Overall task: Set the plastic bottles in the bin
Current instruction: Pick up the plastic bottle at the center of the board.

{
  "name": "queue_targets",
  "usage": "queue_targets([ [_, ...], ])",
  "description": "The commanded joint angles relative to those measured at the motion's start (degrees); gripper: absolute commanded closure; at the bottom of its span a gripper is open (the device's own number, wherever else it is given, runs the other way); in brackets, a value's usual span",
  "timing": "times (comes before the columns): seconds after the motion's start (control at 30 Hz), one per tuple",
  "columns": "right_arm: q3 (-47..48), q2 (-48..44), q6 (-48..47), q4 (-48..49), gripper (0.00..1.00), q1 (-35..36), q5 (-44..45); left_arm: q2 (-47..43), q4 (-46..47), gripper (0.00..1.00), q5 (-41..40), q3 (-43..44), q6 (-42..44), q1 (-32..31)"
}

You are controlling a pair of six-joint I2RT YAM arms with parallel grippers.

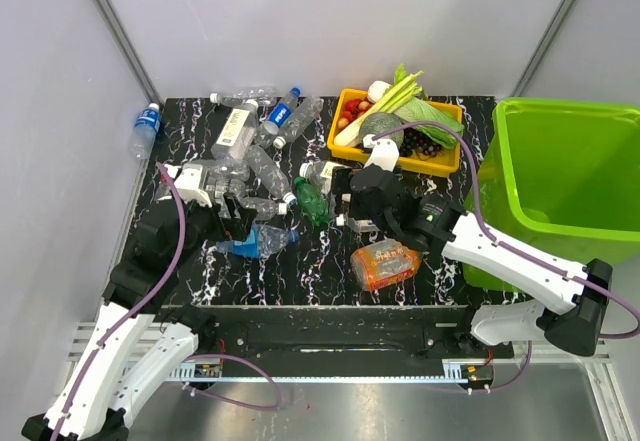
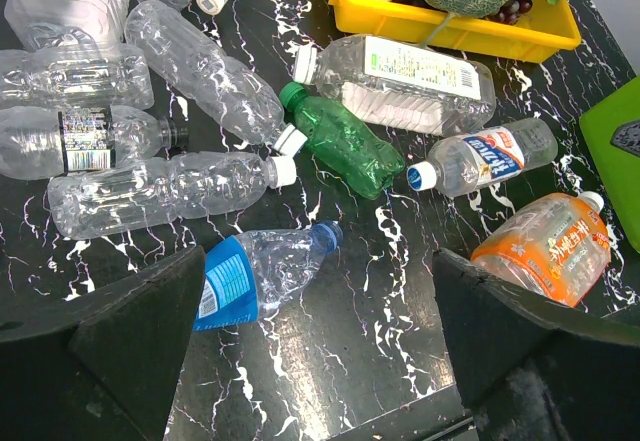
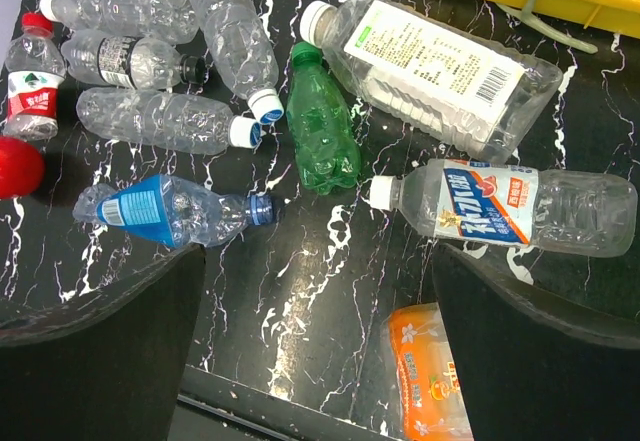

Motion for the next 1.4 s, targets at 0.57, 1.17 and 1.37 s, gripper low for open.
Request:
queue_targets([
  [0.57, -6.64, -3.52, -18.03, 4.22, 0.16, 0.1, -18.91, -3.97, -0.2, 0.01, -13.38, 1.03, -1.07, 0.2],
  [1.17, 2.68, 18.99, -24.87, -8.2, 0.19, 0.01, -7.59, -6.96, -1.34, 0.01, -17.52, 0.77, -2.21, 0.2],
  [1.37, 2.93, 22.14, -43.15, 2.71, 0.26, 0.1, -2.69, -6.96, -1.51, 0.01, -17.95, 0.59, -2.38, 0.2],
])
